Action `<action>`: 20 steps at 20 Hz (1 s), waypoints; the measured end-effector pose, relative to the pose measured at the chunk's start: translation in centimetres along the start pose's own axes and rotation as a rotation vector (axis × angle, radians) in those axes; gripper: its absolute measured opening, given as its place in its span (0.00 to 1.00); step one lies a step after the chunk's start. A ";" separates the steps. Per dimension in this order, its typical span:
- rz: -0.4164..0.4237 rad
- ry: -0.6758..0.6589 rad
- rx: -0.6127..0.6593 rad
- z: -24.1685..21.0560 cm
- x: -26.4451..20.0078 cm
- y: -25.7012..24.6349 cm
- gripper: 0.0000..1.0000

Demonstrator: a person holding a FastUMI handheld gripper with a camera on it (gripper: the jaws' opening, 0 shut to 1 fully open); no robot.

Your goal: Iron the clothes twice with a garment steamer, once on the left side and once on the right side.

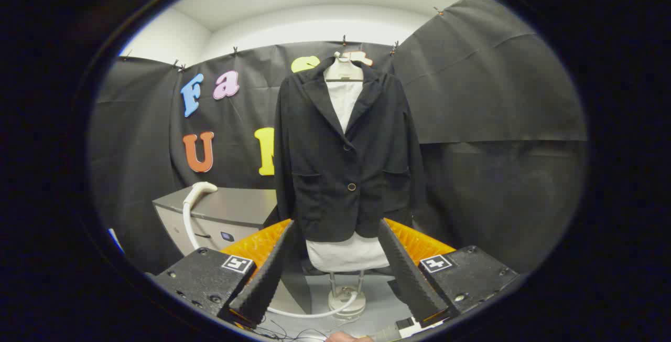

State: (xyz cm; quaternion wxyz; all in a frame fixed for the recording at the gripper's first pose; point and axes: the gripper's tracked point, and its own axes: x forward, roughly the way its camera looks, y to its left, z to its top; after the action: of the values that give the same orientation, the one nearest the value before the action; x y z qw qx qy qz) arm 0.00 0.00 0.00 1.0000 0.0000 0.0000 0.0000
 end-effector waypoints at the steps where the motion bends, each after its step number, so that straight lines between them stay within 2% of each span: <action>1: -0.001 0.000 0.000 -0.1 0.0 0.0 1.00; 14: -0.004 -0.010 -0.008 0.3 -0.2 0.3 1.00; 20: 0.018 -0.007 -0.017 0.2 -0.1 2.0 1.00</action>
State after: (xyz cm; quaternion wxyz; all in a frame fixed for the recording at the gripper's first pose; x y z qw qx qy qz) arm -0.14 2.05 0.22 0.9999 -0.0085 -0.0033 0.0091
